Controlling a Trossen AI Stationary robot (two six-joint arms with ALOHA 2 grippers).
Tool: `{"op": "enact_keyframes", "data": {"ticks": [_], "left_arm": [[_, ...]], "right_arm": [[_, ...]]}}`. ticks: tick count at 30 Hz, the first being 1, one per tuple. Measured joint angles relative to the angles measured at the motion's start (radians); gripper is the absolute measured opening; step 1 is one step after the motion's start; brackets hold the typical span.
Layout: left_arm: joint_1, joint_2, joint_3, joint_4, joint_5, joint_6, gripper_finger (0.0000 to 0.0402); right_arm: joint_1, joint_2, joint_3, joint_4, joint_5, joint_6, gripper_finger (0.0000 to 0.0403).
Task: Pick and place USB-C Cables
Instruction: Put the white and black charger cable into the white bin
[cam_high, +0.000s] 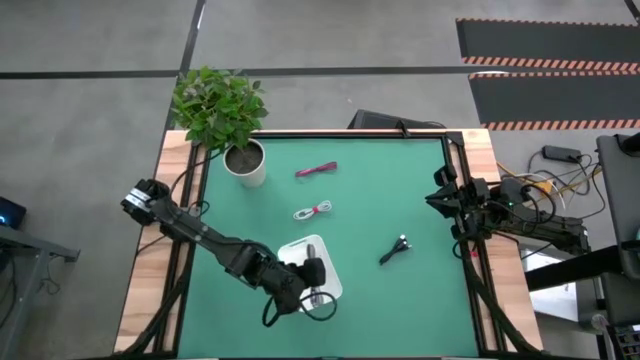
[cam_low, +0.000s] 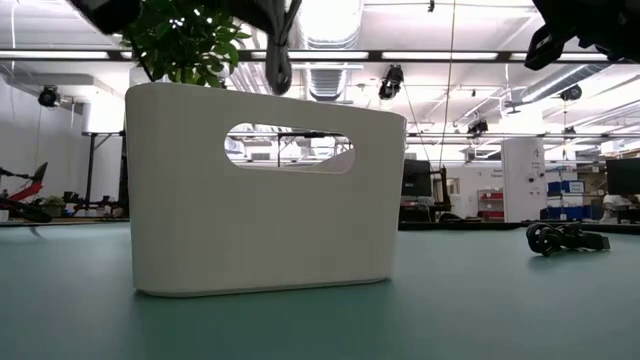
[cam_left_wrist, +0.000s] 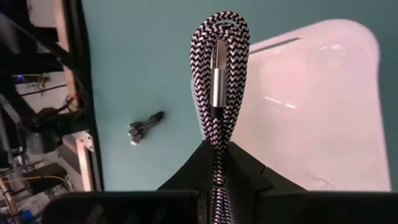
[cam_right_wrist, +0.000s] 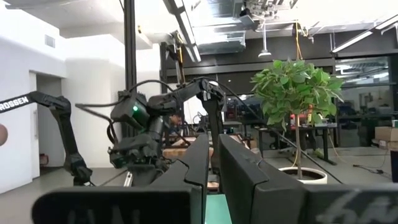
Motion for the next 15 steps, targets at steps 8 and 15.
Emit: {"op": "enact_keyframes", "data": {"ticks": [8, 15], "left_arm": [[0.01, 0.006, -0.074, 0.093, 0.015, -0.021, 0.001], [0.015, 0.006, -0.108, 0.132, 0.026, -0.014, 0.001]], "right_arm": [[0.0, 0.0, 0.0, -0.003, 0.0, 0.0, 0.0028], [0.0, 0.0, 0.0, -0.002, 0.0, 0.0, 0.0028]]}}
